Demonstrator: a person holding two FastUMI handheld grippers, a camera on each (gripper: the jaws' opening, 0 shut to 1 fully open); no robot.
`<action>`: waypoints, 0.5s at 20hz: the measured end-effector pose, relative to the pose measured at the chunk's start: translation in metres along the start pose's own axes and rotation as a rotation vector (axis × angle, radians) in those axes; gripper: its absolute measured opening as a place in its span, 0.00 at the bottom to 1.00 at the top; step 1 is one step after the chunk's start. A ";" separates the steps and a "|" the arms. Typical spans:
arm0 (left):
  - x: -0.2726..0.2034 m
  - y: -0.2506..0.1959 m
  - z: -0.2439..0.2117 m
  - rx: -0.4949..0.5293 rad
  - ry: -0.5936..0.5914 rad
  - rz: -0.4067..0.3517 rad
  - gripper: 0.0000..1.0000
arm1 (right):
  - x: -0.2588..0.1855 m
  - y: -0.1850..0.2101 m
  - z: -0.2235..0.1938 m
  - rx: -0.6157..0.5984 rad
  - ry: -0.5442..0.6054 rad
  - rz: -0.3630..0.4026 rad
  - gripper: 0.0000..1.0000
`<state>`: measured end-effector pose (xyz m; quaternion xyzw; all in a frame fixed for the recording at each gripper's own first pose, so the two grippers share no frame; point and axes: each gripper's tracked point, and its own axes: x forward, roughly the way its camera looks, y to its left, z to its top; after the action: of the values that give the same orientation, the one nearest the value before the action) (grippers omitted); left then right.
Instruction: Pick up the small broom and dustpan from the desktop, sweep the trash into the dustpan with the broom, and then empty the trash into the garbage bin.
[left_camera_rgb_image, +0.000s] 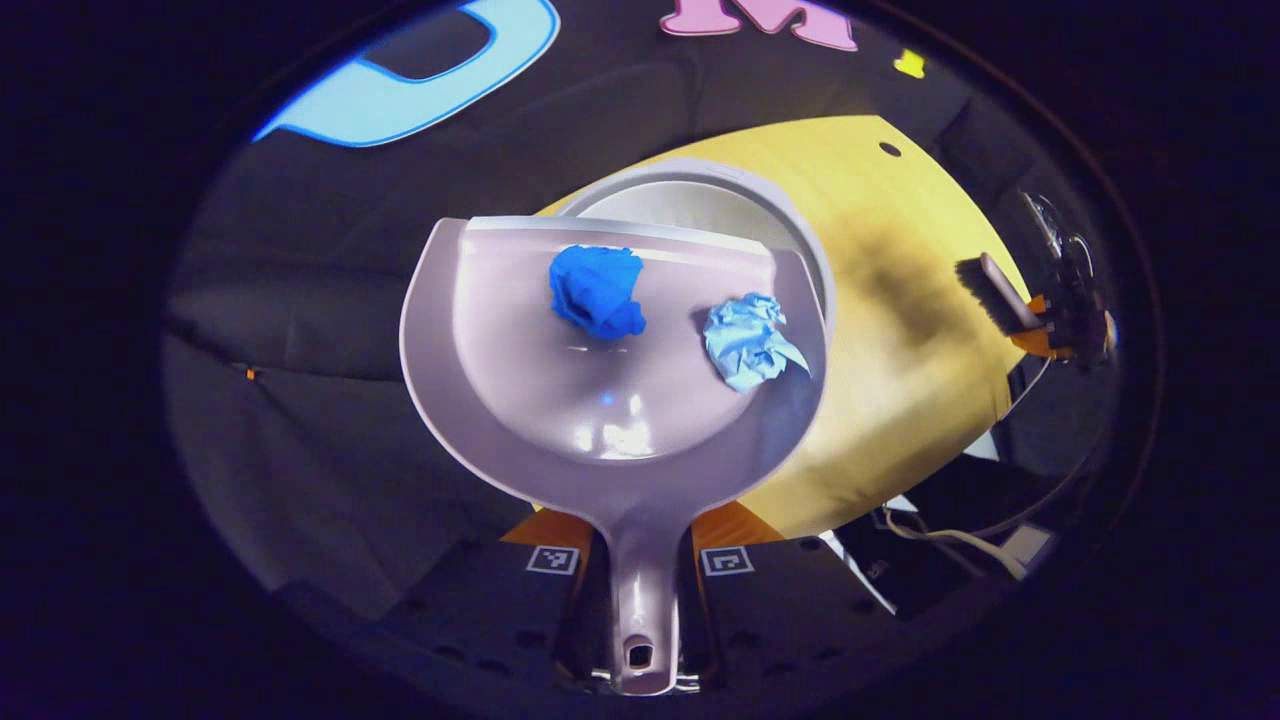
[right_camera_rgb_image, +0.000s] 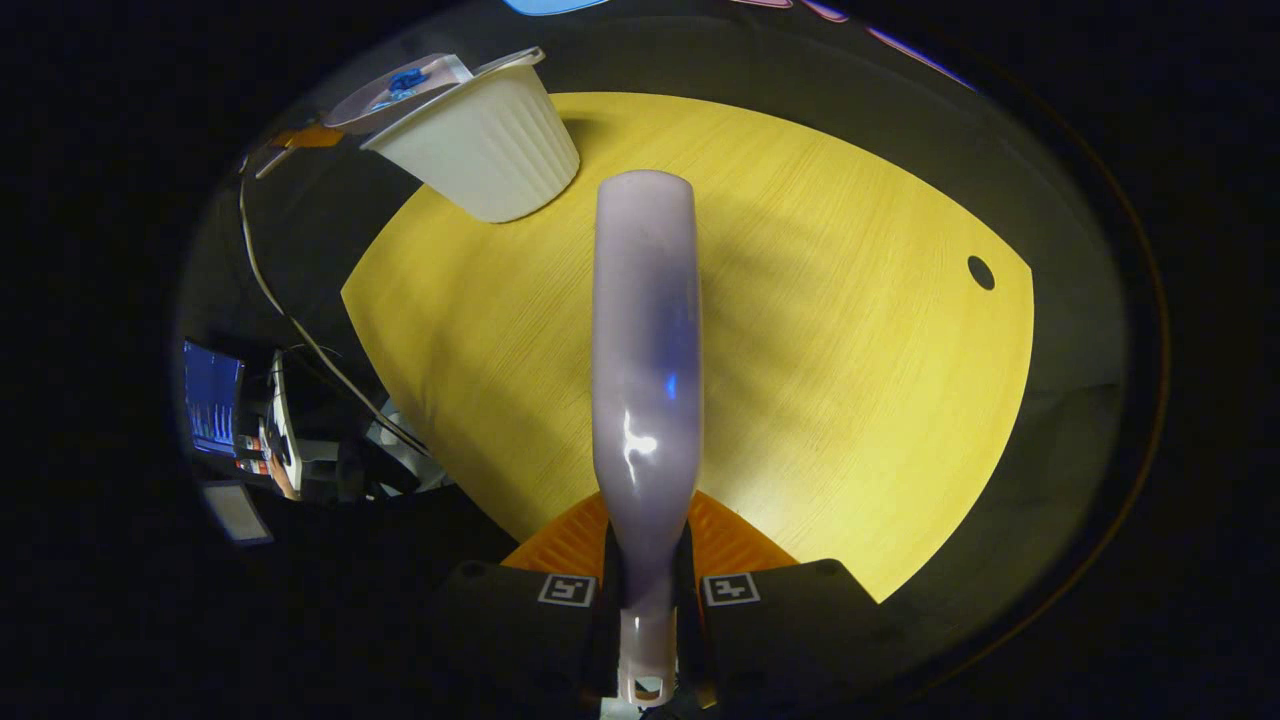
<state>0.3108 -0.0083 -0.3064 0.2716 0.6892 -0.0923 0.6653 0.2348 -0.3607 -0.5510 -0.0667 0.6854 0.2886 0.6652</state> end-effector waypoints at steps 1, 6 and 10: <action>0.004 -0.007 0.003 0.069 0.036 0.019 0.28 | 0.003 -0.005 -0.001 0.017 -0.003 0.011 0.25; 0.041 -0.036 0.003 0.214 0.144 0.141 0.29 | -0.006 -0.021 -0.008 0.065 -0.022 0.014 0.25; 0.041 -0.036 -0.006 0.225 0.122 0.224 0.29 | -0.006 -0.024 -0.009 0.084 -0.014 0.010 0.25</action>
<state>0.2893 -0.0253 -0.3542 0.4248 0.6789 -0.0776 0.5938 0.2390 -0.3868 -0.5532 -0.0335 0.6925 0.2635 0.6708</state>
